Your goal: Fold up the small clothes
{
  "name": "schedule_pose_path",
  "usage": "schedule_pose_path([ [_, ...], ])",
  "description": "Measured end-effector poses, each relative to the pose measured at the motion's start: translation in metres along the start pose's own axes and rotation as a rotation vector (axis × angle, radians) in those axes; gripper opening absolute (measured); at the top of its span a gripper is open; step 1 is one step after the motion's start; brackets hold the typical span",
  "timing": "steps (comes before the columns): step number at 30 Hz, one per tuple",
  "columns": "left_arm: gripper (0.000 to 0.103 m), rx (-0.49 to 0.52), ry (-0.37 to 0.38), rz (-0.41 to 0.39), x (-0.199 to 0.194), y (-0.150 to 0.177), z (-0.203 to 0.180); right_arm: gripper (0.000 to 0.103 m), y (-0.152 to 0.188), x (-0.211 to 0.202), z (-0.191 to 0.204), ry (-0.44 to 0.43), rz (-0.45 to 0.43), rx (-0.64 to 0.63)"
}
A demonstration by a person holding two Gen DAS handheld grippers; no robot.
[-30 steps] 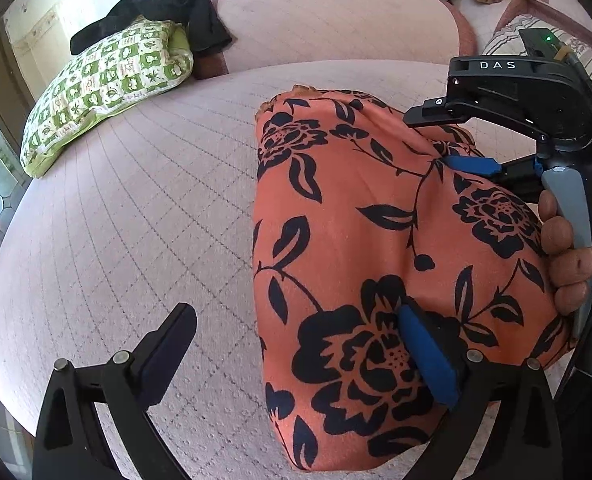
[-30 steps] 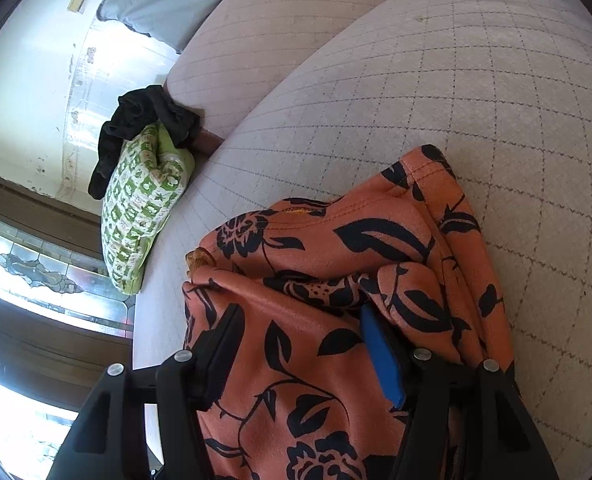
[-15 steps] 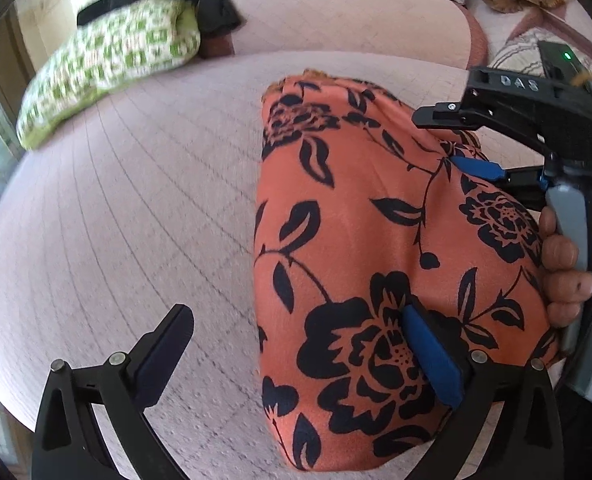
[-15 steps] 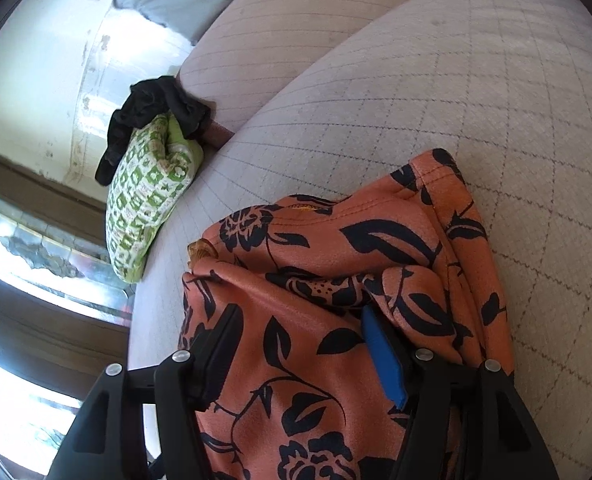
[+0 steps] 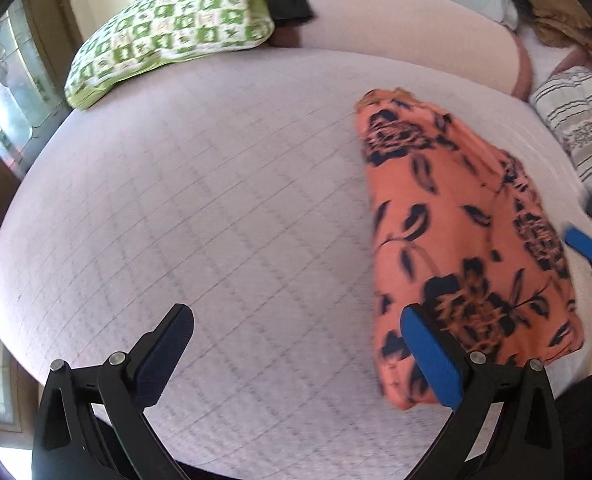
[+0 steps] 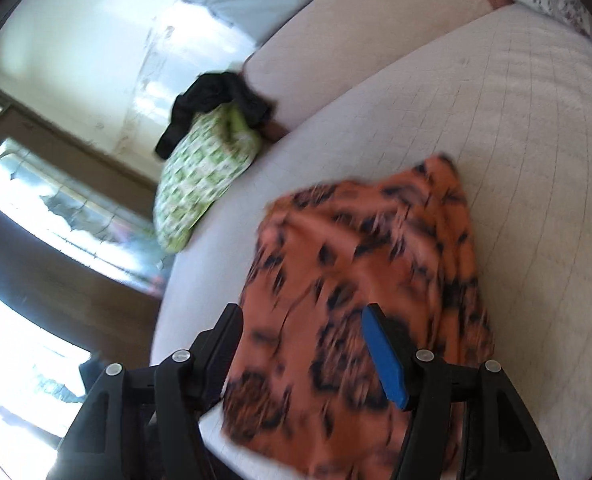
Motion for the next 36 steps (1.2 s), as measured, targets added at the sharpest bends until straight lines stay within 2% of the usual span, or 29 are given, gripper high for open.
schedule_pose_path([
  [4,0.103,0.007,-0.04,0.009,0.009,0.012,0.0,0.066,0.048,-0.003,0.0,-0.012,0.087,-0.033],
  [6,0.103,0.021,-0.059,0.008,0.013,0.018,-0.002,0.063,0.059,-0.003,-0.018,0.098,0.067,-0.018],
  [8,0.103,0.041,-0.079,0.009,0.016,0.02,-0.004,0.036,0.057,-0.002,-0.037,0.135,0.077,0.034],
  [9,0.103,0.046,-0.082,0.004,0.015,0.02,-0.006,0.017,0.054,-0.003,-0.046,0.149,0.076,0.068],
  [10,0.103,0.051,-0.082,-0.001,0.014,0.018,-0.007,0.002,0.052,-0.003,-0.056,0.174,0.075,0.092],
  [11,0.103,0.067,-0.082,-0.008,0.014,0.019,-0.01,0.001,0.051,-0.002,-0.065,0.228,0.076,0.084],
  [14,0.103,0.107,-0.101,-0.02,0.013,0.018,-0.012,0.0,0.05,0.0,-0.055,0.278,0.057,-0.01],
  [16,0.103,0.079,-0.071,-0.008,0.012,0.017,-0.009,0.001,0.048,-0.002,-0.045,0.304,0.026,-0.061],
  [19,0.103,0.037,-0.015,-0.058,-0.003,0.008,-0.011,0.008,0.041,-0.013,-0.028,0.285,-0.047,-0.082],
  [23,0.103,0.089,0.011,-0.149,-0.024,-0.011,-0.028,0.008,0.019,-0.022,-0.011,0.244,-0.148,-0.08],
  [26,0.103,0.129,0.008,-0.11,-0.01,-0.012,-0.045,0.008,0.008,-0.006,-0.008,0.252,-0.121,-0.076],
  [27,0.103,0.145,0.004,-0.082,-0.002,-0.008,-0.05,0.008,0.011,0.004,-0.011,0.27,-0.088,-0.069],
  [29,0.103,0.186,-0.015,-0.011,0.022,0.005,-0.056,0.008,0.021,0.035,-0.028,0.333,0.035,-0.031],
  [30,0.103,0.179,-0.017,-0.021,0.027,0.008,-0.053,0.008,0.02,0.037,-0.031,0.311,0.03,-0.001],
  [31,0.103,0.137,0.02,-0.047,0.024,0.009,-0.049,0.007,0.017,0.033,-0.032,0.29,0.026,0.033],
  [33,0.103,0.076,0.074,-0.002,0.028,0.007,-0.043,0.007,0.011,0.028,-0.029,0.291,0.029,0.023],
  [35,0.103,0.076,0.09,0.021,0.028,-0.002,-0.042,0.007,0.005,0.026,-0.027,0.296,0.006,0.021],
  [36,0.103,0.087,0.077,0.005,0.025,-0.009,-0.041,0.009,-0.001,0.025,-0.024,0.284,-0.003,0.025],
])
Point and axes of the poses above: each gripper's, at about its wrist camera, not at the fingertips, and x roughly the way its jaws point, z to its left, y to its underside, the point moved 7 cm from there along x, roughly the way its jaws point, and after that the axes turned 10 degrees about y, right-handed, at the moved point
